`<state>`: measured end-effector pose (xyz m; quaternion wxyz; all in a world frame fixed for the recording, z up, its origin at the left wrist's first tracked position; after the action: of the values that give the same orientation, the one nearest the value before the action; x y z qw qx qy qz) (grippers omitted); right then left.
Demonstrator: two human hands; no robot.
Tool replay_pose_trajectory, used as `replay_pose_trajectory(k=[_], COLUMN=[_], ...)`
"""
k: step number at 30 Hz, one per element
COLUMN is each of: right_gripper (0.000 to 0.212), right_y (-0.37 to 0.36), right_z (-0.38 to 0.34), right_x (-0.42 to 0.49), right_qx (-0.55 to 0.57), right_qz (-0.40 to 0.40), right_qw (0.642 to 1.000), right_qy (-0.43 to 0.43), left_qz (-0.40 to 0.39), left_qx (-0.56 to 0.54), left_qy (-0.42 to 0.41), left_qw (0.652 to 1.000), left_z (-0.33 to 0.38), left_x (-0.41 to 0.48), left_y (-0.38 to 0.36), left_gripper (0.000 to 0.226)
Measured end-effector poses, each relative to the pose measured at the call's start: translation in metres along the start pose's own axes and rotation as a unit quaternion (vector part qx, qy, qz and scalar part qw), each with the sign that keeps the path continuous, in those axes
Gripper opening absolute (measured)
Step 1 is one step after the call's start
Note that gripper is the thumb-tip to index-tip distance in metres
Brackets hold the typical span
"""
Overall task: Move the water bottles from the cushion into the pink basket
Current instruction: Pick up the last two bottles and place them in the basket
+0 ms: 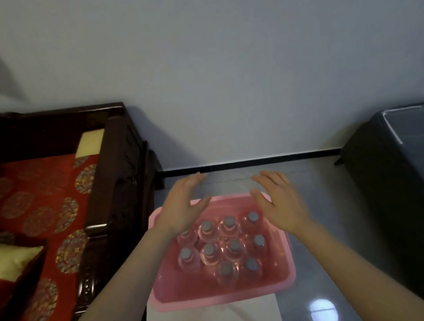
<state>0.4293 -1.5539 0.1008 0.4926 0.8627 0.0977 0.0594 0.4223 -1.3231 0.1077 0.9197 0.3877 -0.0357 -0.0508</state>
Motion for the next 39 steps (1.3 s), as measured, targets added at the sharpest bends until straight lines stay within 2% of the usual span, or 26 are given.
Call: replay_pose_trajectory(k=[3, 7, 11, 14, 16, 19, 23, 28, 34, 39], right_gripper=[0.071, 0.07, 0.066, 0.064, 0.053, 0.04, 0.021, 0.023, 0.014, 0.019], right_y=[0.015, 0.02, 0.005, -0.018, -0.038, -0.074, -0.149, -0.24, -0.308, -0.351], right_z=[-0.029, -0.073, -0.133, -0.208, -0.264, -0.347, -0.426, -0.533, -0.643, -0.723], right_x=[0.009, 0.024, 0.028, 0.024, 0.016, -0.009, -0.062, -0.131, -0.198, -0.199], right_qx=[0.004, 0.033, 0.04, 0.051, 0.067, 0.146, 0.317, 0.332, 0.304, 0.268], right_qz=[0.0, 0.003, -0.016, -0.047, -0.074, -0.133, -0.301, -0.323, -0.371, -0.363], right_qw=[1.0, 0.996, 0.988, 0.976, 0.964, 0.944, 0.892, 0.881, 0.871, 0.882], right_qy=[0.03, 0.083, 0.145, 0.204, 0.245, 0.265, 0.118, 0.099, 0.107, 0.137], left_qz=[0.068, 0.171, 0.237, 0.284, 0.321, 0.409, 0.496, 0.534, 0.58, 0.619], left_qx=[-0.005, -0.009, 0.018, 0.011, -0.012, -0.09, -0.234, -0.259, -0.326, -0.504], left_qy=[-0.002, 0.039, 0.107, 0.189, 0.242, 0.288, 0.335, 0.35, 0.388, 0.345], left_qw=[0.998, 0.984, 0.965, 0.94, 0.916, 0.861, 0.766, 0.725, 0.638, 0.493], left_z=[0.017, 0.013, -0.017, -0.043, -0.063, -0.094, -0.133, -0.185, -0.236, -0.3], left_x=[-0.008, -0.043, -0.112, -0.187, -0.243, -0.334, -0.461, -0.598, -0.72, -0.76], left_y=[0.044, 0.106, 0.161, 0.215, 0.247, 0.282, 0.3, 0.337, 0.37, 0.404], left_gripper=[0.053, 0.055, 0.055, 0.056, 0.055, 0.046, 0.03, 0.027, 0.026, 0.022])
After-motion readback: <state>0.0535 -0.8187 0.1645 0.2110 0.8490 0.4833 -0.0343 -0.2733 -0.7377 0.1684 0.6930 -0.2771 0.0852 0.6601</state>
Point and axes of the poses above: each hand's wrist, its own x-axis towards the middle knuckle, its own y-axis out of the back of the hand, z = x × y, the point moved 4 cm from there along x, towards the middle knuckle
